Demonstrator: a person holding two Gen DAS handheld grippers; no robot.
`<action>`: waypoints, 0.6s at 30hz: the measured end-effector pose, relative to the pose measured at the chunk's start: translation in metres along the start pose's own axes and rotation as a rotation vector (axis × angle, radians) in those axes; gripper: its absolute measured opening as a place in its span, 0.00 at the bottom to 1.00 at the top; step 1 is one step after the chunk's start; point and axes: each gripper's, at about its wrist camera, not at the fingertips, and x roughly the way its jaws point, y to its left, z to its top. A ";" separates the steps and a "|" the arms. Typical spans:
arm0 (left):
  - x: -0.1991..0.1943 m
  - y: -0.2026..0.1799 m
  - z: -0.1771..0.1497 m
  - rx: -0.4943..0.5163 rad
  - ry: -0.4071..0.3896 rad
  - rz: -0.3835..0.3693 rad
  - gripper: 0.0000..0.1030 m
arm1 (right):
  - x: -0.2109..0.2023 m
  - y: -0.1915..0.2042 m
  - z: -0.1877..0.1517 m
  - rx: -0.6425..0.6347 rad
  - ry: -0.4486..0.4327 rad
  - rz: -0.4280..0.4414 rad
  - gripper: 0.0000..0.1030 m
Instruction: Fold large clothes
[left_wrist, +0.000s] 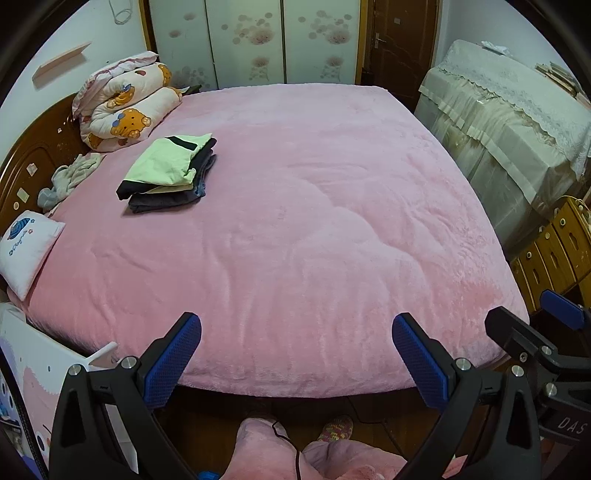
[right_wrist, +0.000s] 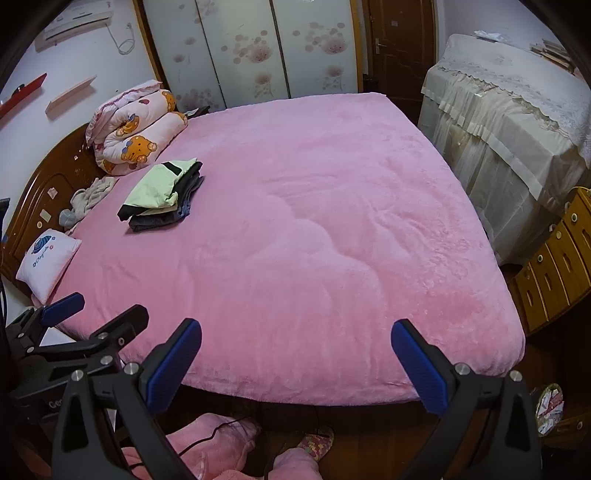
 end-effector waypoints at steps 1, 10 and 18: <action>0.000 0.000 0.000 0.000 0.001 0.001 0.99 | 0.000 0.000 0.000 -0.005 0.000 0.001 1.00; 0.006 0.007 0.004 -0.008 0.017 -0.010 0.99 | 0.003 0.002 0.003 -0.032 0.005 0.013 1.00; 0.008 0.007 0.005 -0.008 0.015 -0.007 0.99 | 0.004 0.003 0.003 -0.035 0.003 0.012 1.00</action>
